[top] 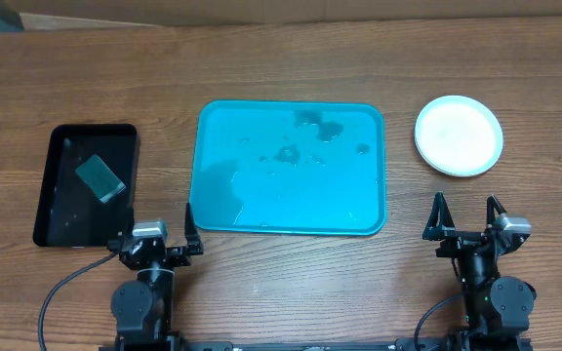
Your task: Clean dirty plates on tray and stack at the side
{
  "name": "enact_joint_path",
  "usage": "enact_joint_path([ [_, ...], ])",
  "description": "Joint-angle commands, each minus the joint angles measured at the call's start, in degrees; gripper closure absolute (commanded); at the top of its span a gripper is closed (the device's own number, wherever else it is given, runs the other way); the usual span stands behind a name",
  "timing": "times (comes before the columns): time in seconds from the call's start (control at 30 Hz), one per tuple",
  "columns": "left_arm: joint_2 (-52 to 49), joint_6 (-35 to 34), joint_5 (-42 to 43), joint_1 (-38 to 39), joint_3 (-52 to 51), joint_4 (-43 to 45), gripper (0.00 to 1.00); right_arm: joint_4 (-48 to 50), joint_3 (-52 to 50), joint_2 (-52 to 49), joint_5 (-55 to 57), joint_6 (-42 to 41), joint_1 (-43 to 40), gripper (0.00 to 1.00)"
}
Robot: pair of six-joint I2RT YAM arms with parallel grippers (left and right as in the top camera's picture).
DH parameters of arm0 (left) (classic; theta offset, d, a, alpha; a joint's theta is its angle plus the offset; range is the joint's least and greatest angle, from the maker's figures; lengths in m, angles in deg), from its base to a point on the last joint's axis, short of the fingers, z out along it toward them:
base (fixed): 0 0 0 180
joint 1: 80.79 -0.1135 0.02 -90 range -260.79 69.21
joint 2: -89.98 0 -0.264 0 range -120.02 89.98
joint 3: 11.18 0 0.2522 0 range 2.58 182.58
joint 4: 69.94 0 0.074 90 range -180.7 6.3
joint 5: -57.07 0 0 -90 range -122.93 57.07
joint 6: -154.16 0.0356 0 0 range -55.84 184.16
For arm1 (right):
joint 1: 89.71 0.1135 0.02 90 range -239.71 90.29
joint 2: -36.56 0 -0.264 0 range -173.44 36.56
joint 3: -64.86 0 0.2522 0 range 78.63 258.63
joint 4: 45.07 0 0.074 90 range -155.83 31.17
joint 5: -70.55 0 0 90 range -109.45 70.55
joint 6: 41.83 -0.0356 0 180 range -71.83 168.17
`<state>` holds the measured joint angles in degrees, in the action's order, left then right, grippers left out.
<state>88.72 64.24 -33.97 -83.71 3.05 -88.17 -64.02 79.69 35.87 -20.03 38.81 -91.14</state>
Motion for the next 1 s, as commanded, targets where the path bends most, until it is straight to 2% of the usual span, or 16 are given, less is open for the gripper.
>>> enact_joint_path([
  [0.0, 1.05, 2.71, -0.61, 0.37, -0.20, -0.02, 0.00, 0.35, -0.61, 0.52, 0.55, 0.20, -0.20, 0.00],
  [0.67, 1.05, 2.16, -1.33, 0.37, -0.20, 0.09, 0.00, 0.35, -0.61, 0.52, 0.57, 0.20, -0.20, 0.00],
  [0.97, 1.05, -1.84, -2.40, 0.37, -0.20, 0.20, 0.00, 0.35, -0.61, 0.52, 0.55, 0.20, -0.20, 0.00],
])
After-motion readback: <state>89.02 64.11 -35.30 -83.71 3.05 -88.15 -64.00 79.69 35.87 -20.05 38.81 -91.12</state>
